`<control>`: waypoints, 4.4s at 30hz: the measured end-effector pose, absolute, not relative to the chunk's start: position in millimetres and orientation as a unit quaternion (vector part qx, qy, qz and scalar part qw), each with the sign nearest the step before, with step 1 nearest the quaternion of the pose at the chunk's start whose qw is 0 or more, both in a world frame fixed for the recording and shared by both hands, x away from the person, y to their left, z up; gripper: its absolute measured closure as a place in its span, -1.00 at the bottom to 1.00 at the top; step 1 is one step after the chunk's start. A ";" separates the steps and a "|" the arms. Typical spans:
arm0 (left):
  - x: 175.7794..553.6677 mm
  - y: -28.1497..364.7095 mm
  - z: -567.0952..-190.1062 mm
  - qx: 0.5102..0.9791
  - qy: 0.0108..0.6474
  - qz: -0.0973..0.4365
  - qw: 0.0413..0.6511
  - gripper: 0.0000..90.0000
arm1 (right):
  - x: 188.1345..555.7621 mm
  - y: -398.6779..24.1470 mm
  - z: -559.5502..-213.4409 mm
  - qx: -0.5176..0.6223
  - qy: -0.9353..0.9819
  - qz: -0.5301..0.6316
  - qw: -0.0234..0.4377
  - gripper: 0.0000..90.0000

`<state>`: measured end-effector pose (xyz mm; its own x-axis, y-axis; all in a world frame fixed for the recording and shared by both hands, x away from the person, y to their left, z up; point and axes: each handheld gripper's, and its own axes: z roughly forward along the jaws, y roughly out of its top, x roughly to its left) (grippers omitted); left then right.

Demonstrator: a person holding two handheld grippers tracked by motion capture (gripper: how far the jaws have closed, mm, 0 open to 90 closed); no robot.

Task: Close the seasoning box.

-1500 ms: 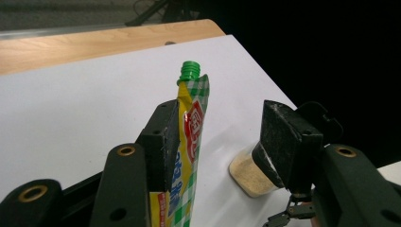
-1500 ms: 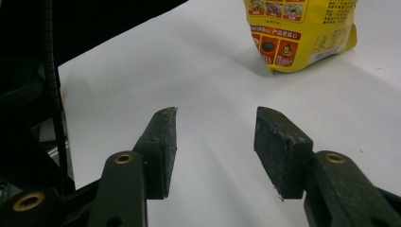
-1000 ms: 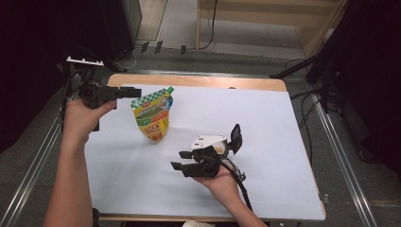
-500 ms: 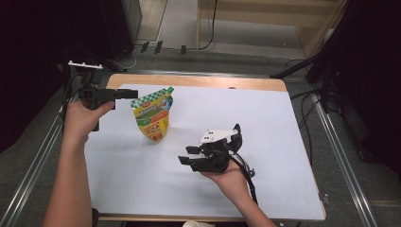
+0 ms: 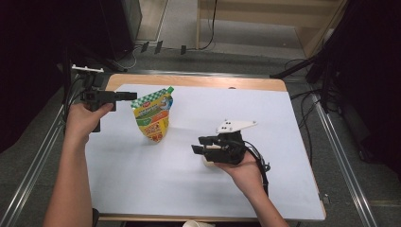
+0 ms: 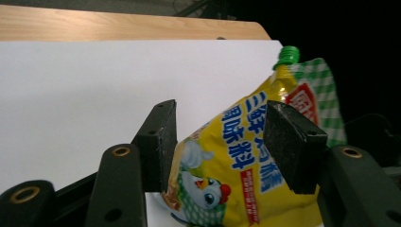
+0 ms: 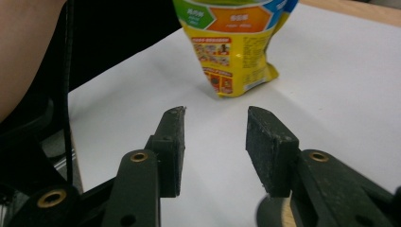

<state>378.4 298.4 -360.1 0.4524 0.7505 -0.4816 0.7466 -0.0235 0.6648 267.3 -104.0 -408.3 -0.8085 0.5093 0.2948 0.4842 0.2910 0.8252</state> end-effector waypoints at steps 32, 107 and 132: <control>389.4 286.1 -388.4 0.739 0.516 -0.016 0.434 -0.03 | 283.8 -189.8 -370.9 0.355 0.782 0.509 0.061 1.00; 390.4 281.7 -391.3 0.741 0.507 -0.031 0.438 -0.10 | 295.9 -140.4 -435.7 0.345 0.825 0.447 0.028 1.00; 390.3 282.4 -391.2 0.738 0.509 -0.034 0.441 -0.12 | 302.4 -177.6 -419.1 0.359 0.788 0.496 0.060 0.22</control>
<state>390.3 282.4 -391.2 0.4793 0.7216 -0.4997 0.7822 -0.0929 0.6161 302.4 -177.6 -419.1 -0.7354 0.6248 0.2623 0.5065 0.2497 0.8253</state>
